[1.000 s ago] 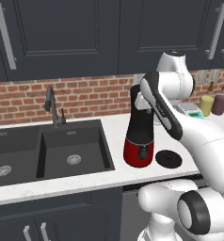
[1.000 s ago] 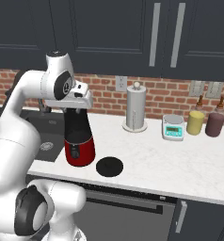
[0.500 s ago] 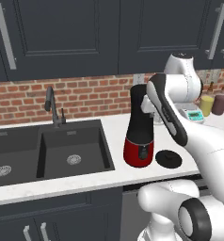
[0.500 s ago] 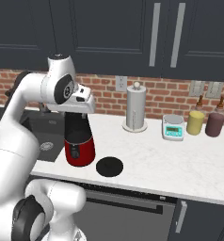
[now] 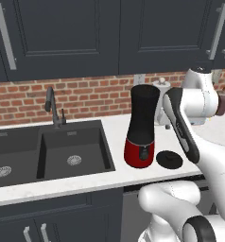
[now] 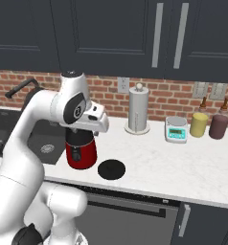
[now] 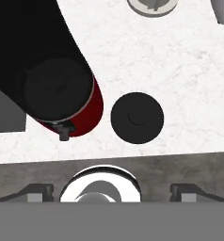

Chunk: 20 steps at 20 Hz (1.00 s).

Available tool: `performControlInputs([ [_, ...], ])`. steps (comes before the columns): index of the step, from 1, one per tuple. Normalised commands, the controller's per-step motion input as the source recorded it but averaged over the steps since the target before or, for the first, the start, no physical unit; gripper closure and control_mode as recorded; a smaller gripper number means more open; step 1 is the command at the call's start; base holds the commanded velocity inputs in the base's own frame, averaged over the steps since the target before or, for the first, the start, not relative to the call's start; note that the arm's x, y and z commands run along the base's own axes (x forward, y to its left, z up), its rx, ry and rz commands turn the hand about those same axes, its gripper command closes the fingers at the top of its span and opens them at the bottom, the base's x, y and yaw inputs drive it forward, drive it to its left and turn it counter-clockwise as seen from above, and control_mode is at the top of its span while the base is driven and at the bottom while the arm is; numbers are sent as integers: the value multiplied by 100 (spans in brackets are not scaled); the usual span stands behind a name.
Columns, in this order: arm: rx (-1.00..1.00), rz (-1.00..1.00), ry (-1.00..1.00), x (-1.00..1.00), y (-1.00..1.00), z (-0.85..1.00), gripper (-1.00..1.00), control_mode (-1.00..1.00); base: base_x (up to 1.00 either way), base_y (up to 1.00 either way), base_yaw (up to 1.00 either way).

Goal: Close the lid blender by securely placing the lid on top.

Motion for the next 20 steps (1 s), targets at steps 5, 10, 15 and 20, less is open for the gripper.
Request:
performControlInputs([
  [5,0,-3,0,-8,-39,-55,-100,-100,0,0,0],
  [10,-1,0,0,0,-25,-66,-100,-100,0,0,0],
  [15,0,0,0,0,-1,-43,-100,-100,0,0,0],
  [20,0,0,0,10,0,-41,-100,-100,0,0,0],
])
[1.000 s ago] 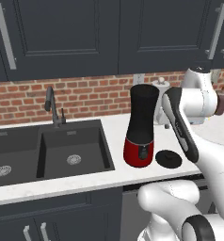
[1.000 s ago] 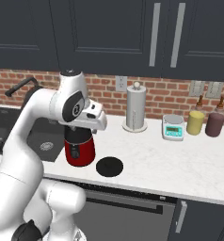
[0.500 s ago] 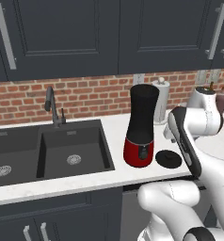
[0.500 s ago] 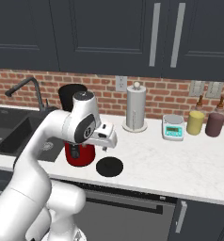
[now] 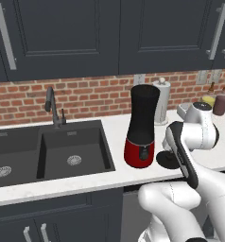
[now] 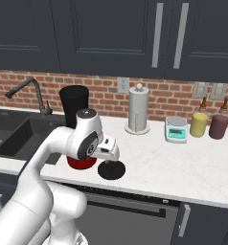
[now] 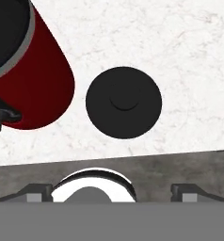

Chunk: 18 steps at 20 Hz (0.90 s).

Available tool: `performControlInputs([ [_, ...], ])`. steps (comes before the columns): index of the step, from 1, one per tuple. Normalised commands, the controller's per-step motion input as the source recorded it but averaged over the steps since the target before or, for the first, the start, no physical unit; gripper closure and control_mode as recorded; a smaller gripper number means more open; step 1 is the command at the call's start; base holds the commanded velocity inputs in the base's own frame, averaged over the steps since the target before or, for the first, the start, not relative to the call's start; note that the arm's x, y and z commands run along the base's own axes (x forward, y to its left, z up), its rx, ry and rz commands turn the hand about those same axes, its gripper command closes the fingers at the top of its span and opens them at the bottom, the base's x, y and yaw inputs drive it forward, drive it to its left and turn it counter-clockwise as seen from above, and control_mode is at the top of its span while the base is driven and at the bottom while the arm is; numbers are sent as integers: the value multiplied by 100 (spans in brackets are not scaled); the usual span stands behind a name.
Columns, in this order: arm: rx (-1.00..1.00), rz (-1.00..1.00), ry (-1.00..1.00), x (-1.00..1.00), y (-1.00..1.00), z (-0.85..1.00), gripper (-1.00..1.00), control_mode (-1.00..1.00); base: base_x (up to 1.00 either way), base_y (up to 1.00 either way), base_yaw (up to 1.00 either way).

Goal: Close the lid blender by securely placing the lid on top.

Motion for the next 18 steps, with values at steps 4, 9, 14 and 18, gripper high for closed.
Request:
performControlInputs([
  [4,0,0,0,17,0,-25,-100,-100,0,0,0],
  [9,0,0,0,17,-1,-20,-100,-100,0,0,0],
  [14,0,1,1,15,-7,-22,-100,-100,0,0,0],
  [18,0,1,1,10,-10,-22,-100,-100,0,0,0],
])
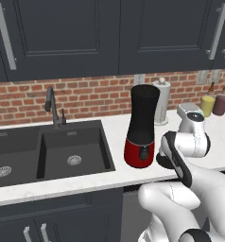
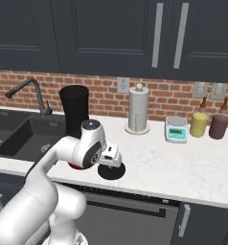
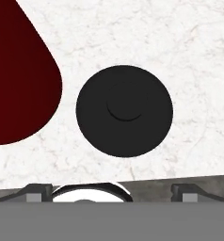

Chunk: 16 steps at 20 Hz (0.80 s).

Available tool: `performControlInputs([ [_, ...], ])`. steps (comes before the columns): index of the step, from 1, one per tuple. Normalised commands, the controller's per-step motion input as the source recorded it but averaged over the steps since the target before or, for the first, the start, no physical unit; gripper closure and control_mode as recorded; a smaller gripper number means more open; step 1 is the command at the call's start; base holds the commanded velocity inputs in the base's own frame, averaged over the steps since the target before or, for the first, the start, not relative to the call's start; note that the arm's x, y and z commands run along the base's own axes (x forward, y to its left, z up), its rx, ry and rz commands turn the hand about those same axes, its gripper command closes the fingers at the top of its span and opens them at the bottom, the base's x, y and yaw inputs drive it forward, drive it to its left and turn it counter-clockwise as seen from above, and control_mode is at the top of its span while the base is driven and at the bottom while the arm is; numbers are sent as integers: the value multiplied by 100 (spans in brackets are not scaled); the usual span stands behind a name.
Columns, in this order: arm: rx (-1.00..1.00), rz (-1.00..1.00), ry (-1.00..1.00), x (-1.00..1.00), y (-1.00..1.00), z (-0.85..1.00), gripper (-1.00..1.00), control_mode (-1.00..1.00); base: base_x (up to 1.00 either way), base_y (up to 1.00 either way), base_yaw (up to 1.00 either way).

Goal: Close the lid blender by securely placing the lid on top.

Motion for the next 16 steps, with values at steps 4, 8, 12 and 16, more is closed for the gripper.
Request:
performControlInputs([
  [4,0,1,1,8,-13,-22,-100,-100,0,0,0],
  [8,0,1,1,6,-13,-20,-100,-100,0,0,0],
  [12,0,1,1,6,-5,-16,-100,-100,0,0,0],
  [16,0,0,1,8,0,-12,-100,-100,0,0,0],
])
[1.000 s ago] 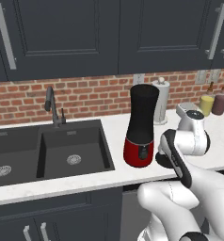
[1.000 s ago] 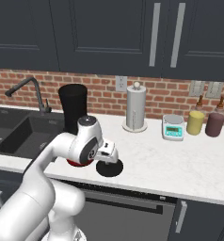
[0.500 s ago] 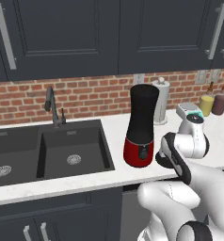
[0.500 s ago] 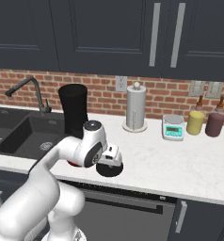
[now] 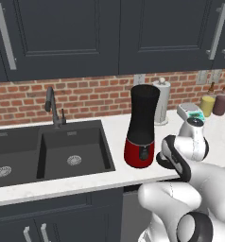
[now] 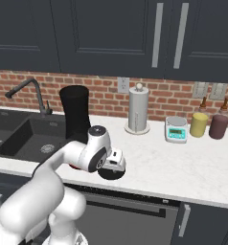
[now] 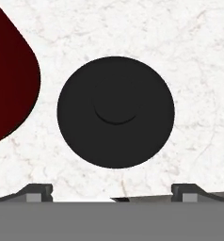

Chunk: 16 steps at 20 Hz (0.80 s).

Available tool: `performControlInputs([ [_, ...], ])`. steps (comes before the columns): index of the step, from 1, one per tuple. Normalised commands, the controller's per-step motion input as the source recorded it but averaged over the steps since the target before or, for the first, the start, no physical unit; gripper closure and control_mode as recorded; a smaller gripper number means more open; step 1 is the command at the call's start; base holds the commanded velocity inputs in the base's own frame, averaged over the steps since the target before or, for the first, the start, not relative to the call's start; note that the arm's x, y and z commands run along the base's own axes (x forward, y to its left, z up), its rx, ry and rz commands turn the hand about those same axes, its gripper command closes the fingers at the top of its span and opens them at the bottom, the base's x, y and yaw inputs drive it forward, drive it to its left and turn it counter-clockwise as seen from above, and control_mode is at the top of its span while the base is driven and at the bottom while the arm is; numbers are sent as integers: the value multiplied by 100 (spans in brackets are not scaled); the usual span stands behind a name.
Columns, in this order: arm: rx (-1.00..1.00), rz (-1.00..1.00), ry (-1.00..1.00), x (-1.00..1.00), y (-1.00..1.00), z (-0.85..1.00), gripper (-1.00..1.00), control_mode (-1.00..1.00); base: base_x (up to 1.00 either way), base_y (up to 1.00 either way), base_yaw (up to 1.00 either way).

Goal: Close the lid blender by securely placing the lid on top.

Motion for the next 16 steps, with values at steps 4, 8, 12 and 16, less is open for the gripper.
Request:
performControlInputs([
  [4,0,0,1,11,0,-11,-100,-100,0,0,0],
  [8,0,0,1,14,-1,-11,-100,-100,0,0,0],
  [12,0,0,0,13,-7,-9,-100,-100,0,0,0],
  [16,1,0,0,14,-8,-7,-100,-100,0,0,0],
])
